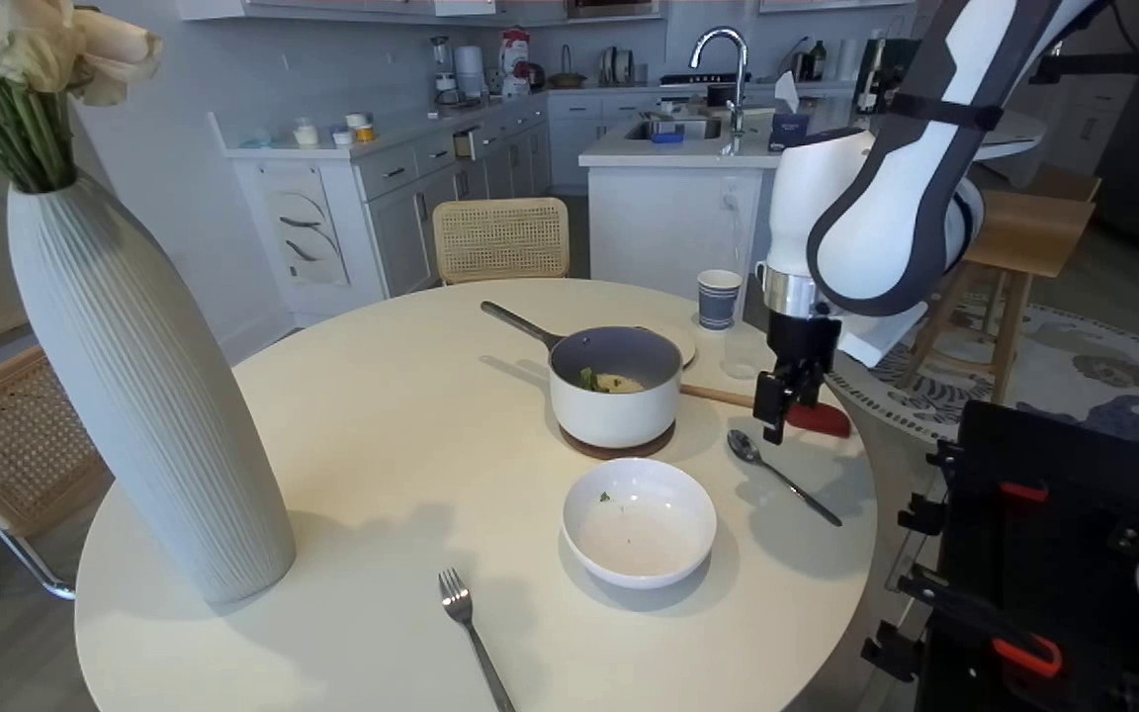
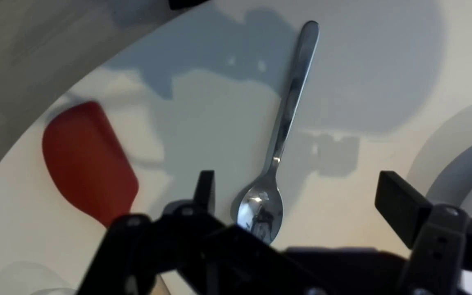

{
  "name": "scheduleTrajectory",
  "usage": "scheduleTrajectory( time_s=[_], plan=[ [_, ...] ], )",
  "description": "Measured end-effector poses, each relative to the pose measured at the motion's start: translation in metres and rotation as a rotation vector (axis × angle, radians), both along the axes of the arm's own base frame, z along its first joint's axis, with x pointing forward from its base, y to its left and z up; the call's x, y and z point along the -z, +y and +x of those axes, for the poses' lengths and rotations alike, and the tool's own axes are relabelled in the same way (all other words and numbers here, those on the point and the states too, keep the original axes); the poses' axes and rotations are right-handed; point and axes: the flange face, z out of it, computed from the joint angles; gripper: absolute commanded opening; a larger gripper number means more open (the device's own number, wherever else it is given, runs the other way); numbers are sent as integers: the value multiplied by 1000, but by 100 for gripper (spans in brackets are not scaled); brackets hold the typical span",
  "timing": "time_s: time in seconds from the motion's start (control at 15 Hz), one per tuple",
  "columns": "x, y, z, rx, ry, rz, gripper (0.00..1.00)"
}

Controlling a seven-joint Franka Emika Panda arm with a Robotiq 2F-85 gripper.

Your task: Move the blue cup to the right, move the silver fork and spoon to the left, move the blue cup to the left

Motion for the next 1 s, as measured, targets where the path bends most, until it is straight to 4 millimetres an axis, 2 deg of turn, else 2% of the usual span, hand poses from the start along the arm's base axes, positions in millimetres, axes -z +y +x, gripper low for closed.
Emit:
scheduleTrajectory(
  time_s=[0.6, 1.0],
  plan=[
    [45, -4, -11, 10, -31, -26, 100],
    [76, -6, -7, 26, -38, -42, 100]
  ],
)
